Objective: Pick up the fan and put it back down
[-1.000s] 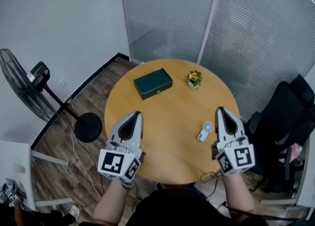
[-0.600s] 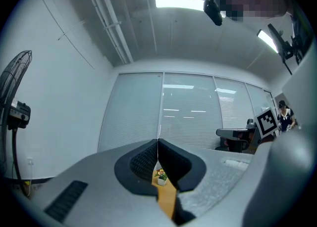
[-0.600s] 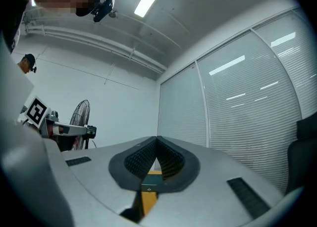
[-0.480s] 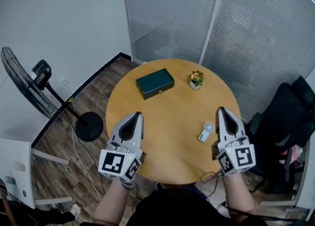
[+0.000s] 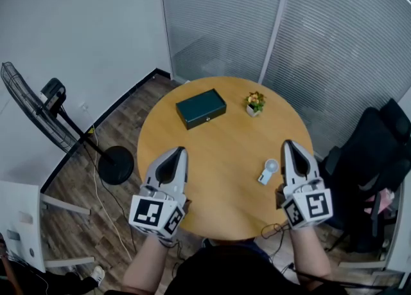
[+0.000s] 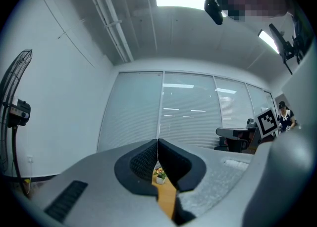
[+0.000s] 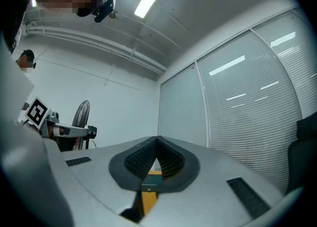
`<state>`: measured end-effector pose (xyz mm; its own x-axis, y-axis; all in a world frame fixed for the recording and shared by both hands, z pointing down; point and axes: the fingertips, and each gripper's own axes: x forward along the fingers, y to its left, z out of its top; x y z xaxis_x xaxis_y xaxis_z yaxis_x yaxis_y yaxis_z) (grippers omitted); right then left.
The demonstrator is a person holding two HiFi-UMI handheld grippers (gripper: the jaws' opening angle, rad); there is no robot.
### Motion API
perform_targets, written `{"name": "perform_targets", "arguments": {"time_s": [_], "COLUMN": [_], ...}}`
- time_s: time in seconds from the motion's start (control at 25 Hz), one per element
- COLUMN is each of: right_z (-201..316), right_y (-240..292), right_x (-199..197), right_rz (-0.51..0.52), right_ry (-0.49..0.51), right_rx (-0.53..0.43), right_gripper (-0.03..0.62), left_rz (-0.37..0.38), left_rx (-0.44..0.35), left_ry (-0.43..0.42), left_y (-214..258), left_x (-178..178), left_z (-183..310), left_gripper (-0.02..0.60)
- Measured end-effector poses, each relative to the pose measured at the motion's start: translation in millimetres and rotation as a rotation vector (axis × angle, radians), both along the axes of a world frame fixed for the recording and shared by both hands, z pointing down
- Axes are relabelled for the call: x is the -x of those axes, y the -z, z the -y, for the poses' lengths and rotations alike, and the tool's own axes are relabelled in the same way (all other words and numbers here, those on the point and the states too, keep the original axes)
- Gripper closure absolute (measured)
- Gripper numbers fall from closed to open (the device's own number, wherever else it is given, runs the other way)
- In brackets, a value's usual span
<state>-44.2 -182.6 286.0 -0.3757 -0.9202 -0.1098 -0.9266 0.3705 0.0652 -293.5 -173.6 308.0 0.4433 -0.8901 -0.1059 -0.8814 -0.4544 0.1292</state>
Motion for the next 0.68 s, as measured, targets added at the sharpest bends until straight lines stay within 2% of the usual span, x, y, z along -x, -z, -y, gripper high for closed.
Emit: {"name": "perform_targets", "arguments": {"time_s": [0.68], "right_z": [-4.7], "right_y": [2.1], "right_x": [-3.7], "right_rz": [0.008], "right_ry": [0.010], "right_rx": [-0.003], "right_gripper": [0.591], "left_rz": [0.003], "left_rx": [0.002], "left_ry": [0.006], "left_y": [0.1], "left_x": [-7.6], "left_z": [-6.3], "left_gripper": [0.575]}}
